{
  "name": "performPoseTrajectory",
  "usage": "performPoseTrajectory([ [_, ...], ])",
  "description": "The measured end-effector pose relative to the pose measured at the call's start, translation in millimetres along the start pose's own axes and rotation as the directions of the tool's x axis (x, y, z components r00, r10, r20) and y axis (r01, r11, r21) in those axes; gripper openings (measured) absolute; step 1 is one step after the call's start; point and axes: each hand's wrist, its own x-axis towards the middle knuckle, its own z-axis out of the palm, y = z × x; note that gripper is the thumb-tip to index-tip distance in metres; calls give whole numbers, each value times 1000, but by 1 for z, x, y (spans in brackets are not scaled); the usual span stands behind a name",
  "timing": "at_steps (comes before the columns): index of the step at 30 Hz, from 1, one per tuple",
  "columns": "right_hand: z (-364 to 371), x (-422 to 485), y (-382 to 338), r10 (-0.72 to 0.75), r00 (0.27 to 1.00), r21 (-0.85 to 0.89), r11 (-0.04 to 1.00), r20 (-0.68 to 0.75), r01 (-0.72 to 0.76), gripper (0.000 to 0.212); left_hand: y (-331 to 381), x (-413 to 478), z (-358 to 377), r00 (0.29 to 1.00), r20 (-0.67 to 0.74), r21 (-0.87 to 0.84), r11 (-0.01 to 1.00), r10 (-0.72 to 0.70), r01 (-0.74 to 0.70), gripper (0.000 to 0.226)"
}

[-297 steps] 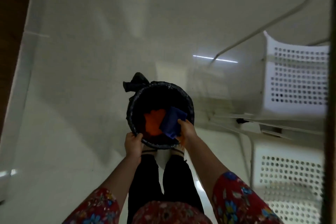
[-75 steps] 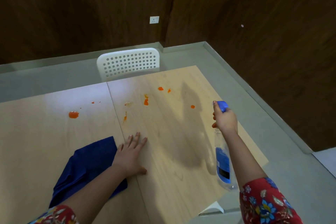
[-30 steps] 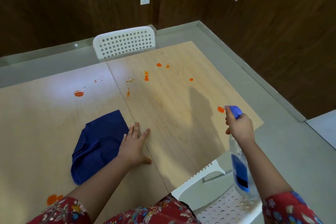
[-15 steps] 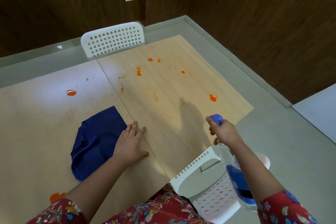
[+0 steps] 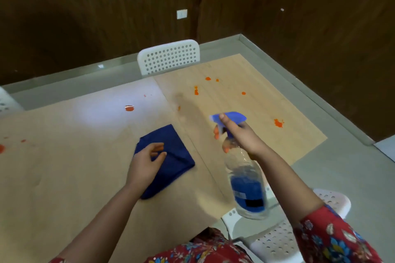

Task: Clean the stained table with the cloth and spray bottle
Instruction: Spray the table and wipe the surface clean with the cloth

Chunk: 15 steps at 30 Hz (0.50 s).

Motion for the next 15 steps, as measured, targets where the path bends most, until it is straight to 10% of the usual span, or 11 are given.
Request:
performPoseTrajectory([
  [10,222,62,-82,-420,905,333,863,59,379,27,-74,-25,-118,921,-342,-176,975,-188,134,22],
  [15,288,61,-85,-482,865,202,869,139,451,13,-100,-45,-133,904,-361,-191,967,-230,170,20],
])
